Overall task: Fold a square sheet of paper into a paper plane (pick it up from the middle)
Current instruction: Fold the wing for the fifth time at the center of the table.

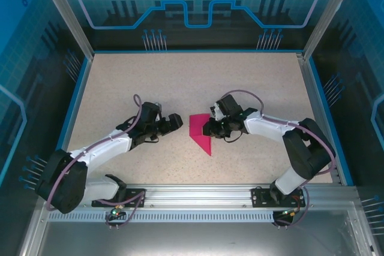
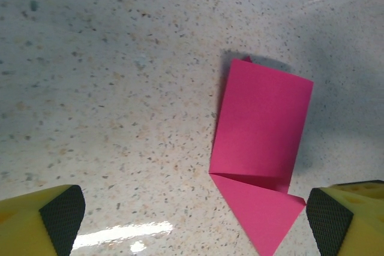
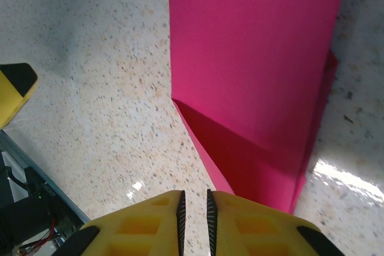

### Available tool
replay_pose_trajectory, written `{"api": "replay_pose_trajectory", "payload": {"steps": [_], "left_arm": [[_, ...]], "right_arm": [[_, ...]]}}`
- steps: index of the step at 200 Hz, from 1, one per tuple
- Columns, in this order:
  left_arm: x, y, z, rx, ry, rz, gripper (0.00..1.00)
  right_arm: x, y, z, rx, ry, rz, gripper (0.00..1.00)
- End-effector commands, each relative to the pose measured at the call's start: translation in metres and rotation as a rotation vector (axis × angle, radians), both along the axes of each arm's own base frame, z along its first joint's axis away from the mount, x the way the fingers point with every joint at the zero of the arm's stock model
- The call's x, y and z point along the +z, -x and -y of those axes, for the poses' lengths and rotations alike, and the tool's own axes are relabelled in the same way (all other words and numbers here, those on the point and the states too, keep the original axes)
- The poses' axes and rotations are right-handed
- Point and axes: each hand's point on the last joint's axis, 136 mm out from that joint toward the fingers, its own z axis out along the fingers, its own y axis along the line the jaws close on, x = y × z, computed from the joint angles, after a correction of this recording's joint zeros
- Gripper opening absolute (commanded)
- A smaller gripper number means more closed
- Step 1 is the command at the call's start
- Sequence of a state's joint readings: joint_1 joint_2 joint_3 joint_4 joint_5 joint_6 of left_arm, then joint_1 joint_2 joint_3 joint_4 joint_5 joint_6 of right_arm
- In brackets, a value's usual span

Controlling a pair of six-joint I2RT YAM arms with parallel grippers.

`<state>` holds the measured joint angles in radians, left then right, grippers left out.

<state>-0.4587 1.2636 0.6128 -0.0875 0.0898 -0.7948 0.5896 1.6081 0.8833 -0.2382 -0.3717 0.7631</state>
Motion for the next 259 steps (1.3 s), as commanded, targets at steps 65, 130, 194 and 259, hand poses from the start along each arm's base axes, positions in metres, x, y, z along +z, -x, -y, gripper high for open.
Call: {"api": "replay_pose_trajectory", "payload": {"steps": [65, 130, 194, 259], "left_arm": [[0.008, -0.012, 0.026, -0.079, 0.088, -0.01, 0.98], [0.004, -0.014, 0.052, -0.144, 0.114, -0.037, 0.96], [-0.013, -0.013, 0.079, -0.16, 0.127, -0.123, 0.9], [-0.035, -0.009, 0.097, -0.149, 0.13, -0.24, 0.77]], "right_arm": [[-0.026, -0.009, 0.007, -0.002, 0.022, -0.031, 0.17], [-0.059, -0.001, 0.029, -0.044, 0.017, -0.098, 0.14], [-0.072, 0.004, 0.036, -0.073, -0.018, -0.126, 0.14], [-0.075, 0.003, 0.041, -0.122, -0.099, -0.154, 0.14]]}}
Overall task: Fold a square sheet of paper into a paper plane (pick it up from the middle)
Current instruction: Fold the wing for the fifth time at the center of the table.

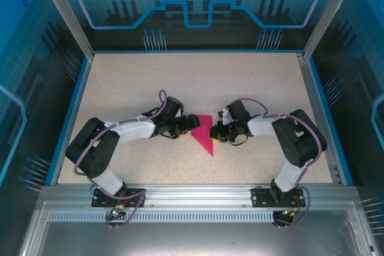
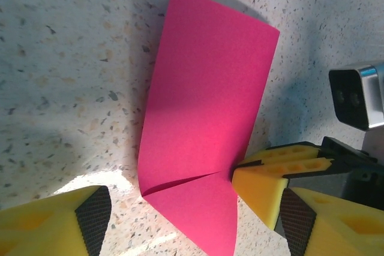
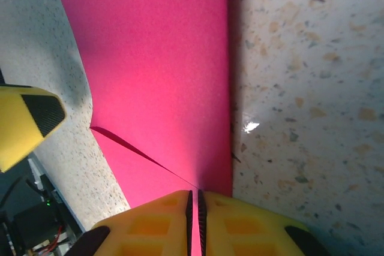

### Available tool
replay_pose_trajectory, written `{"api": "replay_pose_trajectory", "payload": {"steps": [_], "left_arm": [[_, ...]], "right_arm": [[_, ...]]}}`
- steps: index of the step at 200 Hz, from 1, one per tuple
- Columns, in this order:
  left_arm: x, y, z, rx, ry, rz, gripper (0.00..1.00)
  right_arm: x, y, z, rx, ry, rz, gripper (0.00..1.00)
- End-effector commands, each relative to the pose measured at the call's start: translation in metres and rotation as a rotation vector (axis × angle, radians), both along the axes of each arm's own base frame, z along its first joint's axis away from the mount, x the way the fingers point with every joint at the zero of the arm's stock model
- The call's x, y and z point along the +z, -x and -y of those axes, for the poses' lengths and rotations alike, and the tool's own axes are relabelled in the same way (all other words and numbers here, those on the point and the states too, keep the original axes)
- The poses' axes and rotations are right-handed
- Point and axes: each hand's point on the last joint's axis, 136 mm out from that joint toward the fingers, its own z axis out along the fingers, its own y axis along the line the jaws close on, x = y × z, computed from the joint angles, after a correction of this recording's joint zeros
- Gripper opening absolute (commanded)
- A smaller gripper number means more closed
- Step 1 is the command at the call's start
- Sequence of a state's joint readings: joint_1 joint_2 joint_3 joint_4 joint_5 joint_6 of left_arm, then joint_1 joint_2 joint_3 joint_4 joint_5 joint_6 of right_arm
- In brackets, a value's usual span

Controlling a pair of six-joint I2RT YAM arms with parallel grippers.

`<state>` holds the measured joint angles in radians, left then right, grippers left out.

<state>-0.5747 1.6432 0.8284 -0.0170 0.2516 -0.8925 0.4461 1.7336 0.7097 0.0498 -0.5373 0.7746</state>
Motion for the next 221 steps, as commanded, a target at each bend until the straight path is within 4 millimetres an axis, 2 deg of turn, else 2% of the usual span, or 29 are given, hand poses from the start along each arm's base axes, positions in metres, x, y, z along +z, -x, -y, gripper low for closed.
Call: {"api": "replay_pose_trajectory", "payload": {"steps": [1, 44, 119, 174, 221], "left_arm": [[-0.001, 0.003, 0.011, -0.002, 0.023, -0.048, 0.78], [-0.009, 0.004, 0.019, -0.008, 0.011, -0.082, 0.76], [-0.005, 0.0, 0.033, -0.025, 0.063, -0.072, 0.59], [0.001, -0.015, 0.03, -0.04, 0.089, -0.035, 0.59], [0.003, -0.028, 0.041, -0.121, 0.162, -0.048, 0.61]], "right_arm": [[-0.023, 0.009, 0.013, -0.047, 0.019, -0.069, 0.14], [-0.028, 0.009, 0.02, -0.067, -0.01, -0.085, 0.15], [-0.033, 0.01, 0.025, -0.079, -0.008, -0.095, 0.14], [-0.035, 0.008, 0.03, -0.074, -0.01, -0.099, 0.14], [-0.038, 0.004, 0.032, -0.063, -0.016, -0.103, 0.12]]}}
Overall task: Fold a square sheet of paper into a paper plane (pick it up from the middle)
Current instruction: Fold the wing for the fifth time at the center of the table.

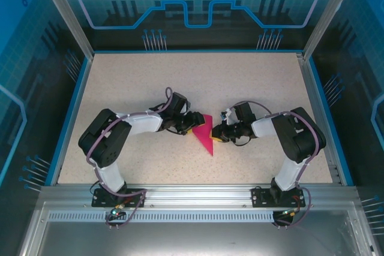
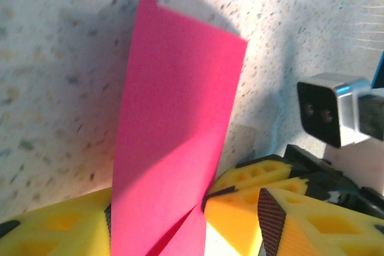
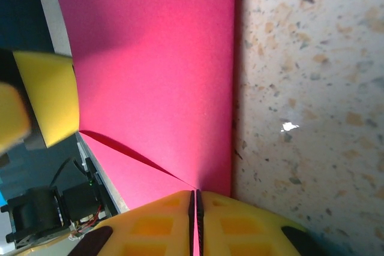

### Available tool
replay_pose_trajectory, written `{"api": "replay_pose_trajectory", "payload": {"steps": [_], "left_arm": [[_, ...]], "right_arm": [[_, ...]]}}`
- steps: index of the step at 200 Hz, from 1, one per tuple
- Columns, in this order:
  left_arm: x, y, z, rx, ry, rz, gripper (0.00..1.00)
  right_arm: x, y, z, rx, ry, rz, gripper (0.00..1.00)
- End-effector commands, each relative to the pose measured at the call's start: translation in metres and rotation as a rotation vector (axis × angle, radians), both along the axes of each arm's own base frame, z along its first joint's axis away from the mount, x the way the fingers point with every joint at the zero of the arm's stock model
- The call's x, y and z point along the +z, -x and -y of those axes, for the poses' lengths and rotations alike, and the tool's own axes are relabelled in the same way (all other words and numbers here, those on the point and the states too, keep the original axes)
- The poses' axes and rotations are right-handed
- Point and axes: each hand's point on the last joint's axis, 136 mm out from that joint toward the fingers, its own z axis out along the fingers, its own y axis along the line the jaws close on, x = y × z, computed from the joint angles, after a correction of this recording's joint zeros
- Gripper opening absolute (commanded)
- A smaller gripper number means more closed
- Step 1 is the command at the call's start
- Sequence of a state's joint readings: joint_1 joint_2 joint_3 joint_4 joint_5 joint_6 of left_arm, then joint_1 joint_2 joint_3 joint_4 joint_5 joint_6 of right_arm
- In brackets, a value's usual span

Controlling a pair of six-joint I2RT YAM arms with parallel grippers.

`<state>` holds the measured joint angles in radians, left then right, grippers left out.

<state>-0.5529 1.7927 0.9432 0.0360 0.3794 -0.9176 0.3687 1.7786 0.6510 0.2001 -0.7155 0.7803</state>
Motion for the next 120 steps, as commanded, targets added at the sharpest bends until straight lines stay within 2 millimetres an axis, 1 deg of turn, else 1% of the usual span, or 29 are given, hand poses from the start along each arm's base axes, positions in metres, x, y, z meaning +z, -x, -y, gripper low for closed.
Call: {"api": "replay_pose_trajectory", "payload": {"steps": [1, 25, 42, 62, 80, 91, 96, 101, 120], "left_arm": [[0.007, -0.006, 0.013, -0.08, 0.062, 0.01, 0.61], [0.003, -0.011, 0.012, -0.088, 0.074, 0.001, 0.6], [0.003, -0.014, 0.014, -0.094, 0.097, -0.008, 0.55], [0.005, -0.014, 0.015, -0.106, 0.098, -0.017, 0.46], [0.002, -0.012, 0.014, -0.113, 0.078, -0.044, 0.28], [0.002, -0.012, 0.013, -0.107, 0.071, -0.053, 0.15], [0.001, -0.012, 0.012, -0.1, 0.069, -0.056, 0.11], [0.001, -0.012, 0.011, -0.093, 0.067, -0.057, 0.1], [0.002, -0.011, 0.009, -0.078, 0.06, -0.058, 0.11]], "right_arm": [[-0.04, 0.005, 0.028, -0.064, 0.145, -0.086, 0.12], [-0.041, 0.004, 0.029, -0.059, 0.143, -0.086, 0.12], [-0.041, 0.004, 0.03, -0.057, 0.143, -0.087, 0.12], [-0.041, 0.004, 0.032, -0.055, 0.145, -0.088, 0.12], [-0.038, 0.002, 0.03, -0.05, 0.134, -0.076, 0.12], [-0.033, 0.0, 0.028, -0.046, 0.122, -0.062, 0.13], [-0.03, -0.001, 0.027, -0.042, 0.114, -0.053, 0.14], [-0.026, -0.003, 0.026, -0.038, 0.107, -0.043, 0.14], [-0.014, -0.006, 0.021, -0.013, 0.092, -0.009, 0.16]]}}
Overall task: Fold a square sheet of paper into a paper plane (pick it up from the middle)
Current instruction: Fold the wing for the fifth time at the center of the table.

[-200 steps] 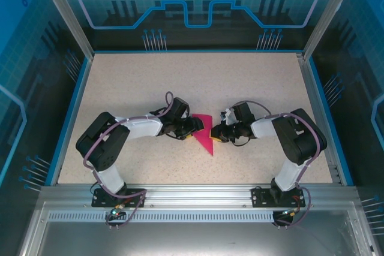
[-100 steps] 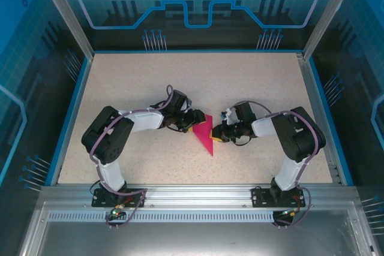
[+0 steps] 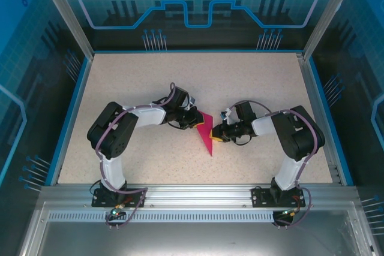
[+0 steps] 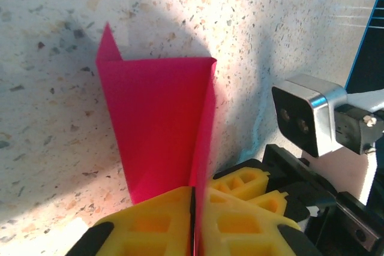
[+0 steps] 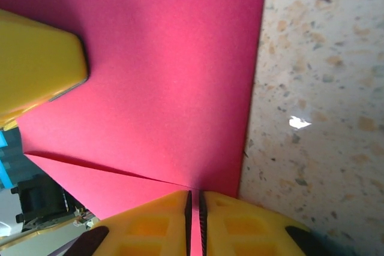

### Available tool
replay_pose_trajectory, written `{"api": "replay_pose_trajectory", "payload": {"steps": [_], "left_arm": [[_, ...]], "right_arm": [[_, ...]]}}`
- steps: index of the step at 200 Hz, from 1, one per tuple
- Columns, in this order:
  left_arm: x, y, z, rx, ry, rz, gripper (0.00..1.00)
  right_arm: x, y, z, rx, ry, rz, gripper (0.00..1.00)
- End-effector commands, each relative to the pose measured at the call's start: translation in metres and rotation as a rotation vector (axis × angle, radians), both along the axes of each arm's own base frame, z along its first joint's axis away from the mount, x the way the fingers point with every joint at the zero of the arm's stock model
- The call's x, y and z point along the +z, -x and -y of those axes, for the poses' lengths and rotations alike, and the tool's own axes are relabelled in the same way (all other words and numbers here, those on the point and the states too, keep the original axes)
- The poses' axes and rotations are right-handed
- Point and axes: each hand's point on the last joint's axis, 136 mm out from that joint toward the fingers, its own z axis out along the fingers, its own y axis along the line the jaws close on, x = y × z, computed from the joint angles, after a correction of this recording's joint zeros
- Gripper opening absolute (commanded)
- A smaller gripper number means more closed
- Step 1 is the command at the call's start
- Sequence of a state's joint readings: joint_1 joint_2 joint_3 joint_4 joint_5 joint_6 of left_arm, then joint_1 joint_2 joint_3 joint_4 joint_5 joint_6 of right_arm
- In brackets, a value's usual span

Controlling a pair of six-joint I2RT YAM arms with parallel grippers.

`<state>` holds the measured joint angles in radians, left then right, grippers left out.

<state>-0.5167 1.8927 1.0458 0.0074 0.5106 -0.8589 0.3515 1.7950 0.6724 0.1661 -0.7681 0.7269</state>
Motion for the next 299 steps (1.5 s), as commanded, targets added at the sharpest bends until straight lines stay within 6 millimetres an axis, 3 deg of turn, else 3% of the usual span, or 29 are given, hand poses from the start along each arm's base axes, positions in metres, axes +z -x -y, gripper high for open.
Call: {"api": "replay_pose_trajectory", "payload": {"steps": [1, 43, 63, 93, 126, 185, 250, 273, 279, 299], "left_arm": [[0.004, 0.003, -0.003, 0.005, -0.005, -0.024, 0.11], [0.003, 0.005, -0.009, 0.057, -0.05, -0.036, 0.02], [0.002, 0.006, -0.011, 0.091, -0.066, -0.042, 0.0], [0.003, 0.006, -0.011, 0.106, -0.076, -0.048, 0.01], [0.004, 0.007, -0.009, 0.101, -0.086, -0.053, 0.01], [0.003, 0.007, -0.005, 0.096, -0.083, -0.058, 0.01], [0.006, 0.007, -0.003, 0.09, -0.077, -0.056, 0.01], [0.007, 0.007, -0.003, 0.089, -0.077, -0.055, 0.02], [0.006, 0.007, -0.003, 0.089, -0.078, -0.056, 0.01], [0.006, 0.007, -0.003, 0.09, -0.078, -0.057, 0.01]], "right_arm": [[-0.016, -0.007, 0.021, -0.053, 0.121, -0.006, 0.16], [0.019, -0.012, 0.021, -0.017, 0.183, 0.125, 0.19], [0.032, -0.01, 0.027, -0.002, 0.294, 0.231, 0.31], [0.044, 0.0, 0.031, 0.028, 0.492, 0.415, 0.37], [0.056, 0.017, 0.016, 0.114, 0.627, 0.611, 0.4], [0.048, 0.034, -0.007, 0.235, 0.787, 0.727, 0.43], [0.038, 0.034, -0.023, 0.294, 0.906, 0.743, 0.39], [0.027, 0.036, -0.016, 0.309, 0.971, 0.727, 0.37], [0.035, 0.03, -0.022, 0.287, 0.966, 0.742, 0.37], [0.034, 0.029, -0.022, 0.282, 0.983, 0.737, 0.35]]}}
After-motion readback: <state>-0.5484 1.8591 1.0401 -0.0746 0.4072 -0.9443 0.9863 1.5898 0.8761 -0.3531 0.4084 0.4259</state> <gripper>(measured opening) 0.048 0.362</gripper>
